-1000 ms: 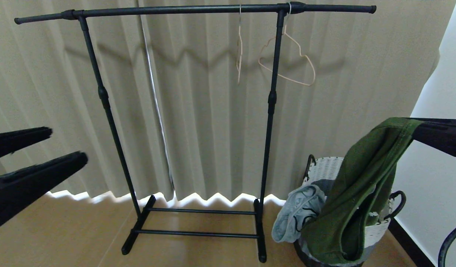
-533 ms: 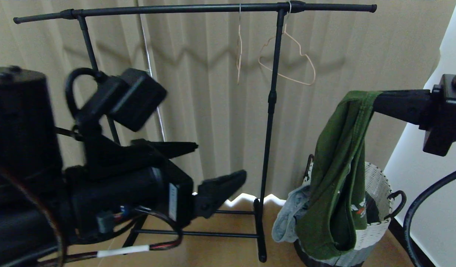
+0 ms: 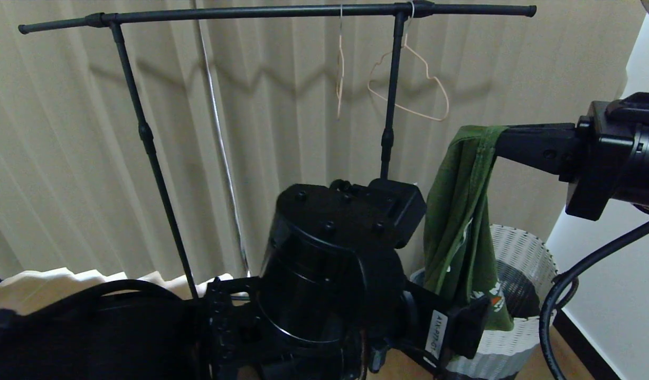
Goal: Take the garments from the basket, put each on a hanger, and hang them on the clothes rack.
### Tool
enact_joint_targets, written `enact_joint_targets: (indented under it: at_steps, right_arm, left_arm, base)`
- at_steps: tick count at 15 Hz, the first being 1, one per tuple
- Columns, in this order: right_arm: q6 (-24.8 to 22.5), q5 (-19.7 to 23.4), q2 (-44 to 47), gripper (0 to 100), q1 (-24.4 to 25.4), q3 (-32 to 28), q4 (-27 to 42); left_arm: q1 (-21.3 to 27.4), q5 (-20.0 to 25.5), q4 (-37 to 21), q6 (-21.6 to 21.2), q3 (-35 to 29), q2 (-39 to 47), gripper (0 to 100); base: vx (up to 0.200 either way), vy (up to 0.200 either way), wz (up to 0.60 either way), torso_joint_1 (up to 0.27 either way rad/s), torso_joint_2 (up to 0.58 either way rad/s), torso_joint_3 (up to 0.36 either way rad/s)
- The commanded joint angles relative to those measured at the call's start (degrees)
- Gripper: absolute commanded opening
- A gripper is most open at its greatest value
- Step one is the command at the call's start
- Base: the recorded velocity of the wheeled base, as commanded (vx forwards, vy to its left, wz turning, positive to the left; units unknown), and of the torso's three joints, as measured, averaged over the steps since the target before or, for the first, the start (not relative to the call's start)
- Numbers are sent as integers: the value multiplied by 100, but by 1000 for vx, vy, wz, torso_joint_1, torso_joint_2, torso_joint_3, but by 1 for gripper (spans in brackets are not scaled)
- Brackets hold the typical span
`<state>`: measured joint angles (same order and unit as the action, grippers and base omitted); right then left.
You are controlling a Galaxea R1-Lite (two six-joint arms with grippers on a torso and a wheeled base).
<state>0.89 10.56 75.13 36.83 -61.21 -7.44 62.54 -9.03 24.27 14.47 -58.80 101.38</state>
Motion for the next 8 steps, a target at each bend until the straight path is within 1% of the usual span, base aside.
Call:
enact_joint_targets:
  at_steps: [1,2,5,6,8]
  right_arm:
    - [-1,-1,-7,0,26,-5,-3]
    - [-10,-10,-16,0,26,4,-3]
    - [-10,-19,-7,0,26,12,-3]
    - [-10,-19,-25,0,26,12,-3]
    - [-10,-27,-42,0,26,30,-3]
  left_arm:
    - [-14,-257,95,82,-71,453,100]
    - [-75,-450,95,117,-62,497,100]
    - [-198,-556,87,126,-53,611,100]
    - [-286,-802,87,117,-53,734,100]
    - [-374,-942,87,100,-27,849,100]
  base:
    - [0,0,0,0,0,0]
    - [0,0,0,0,0,0]
    - [0,0,0,0,0,0]
    - [0,0,0,0,0,0]
    - [0,0,0,0,0,0]
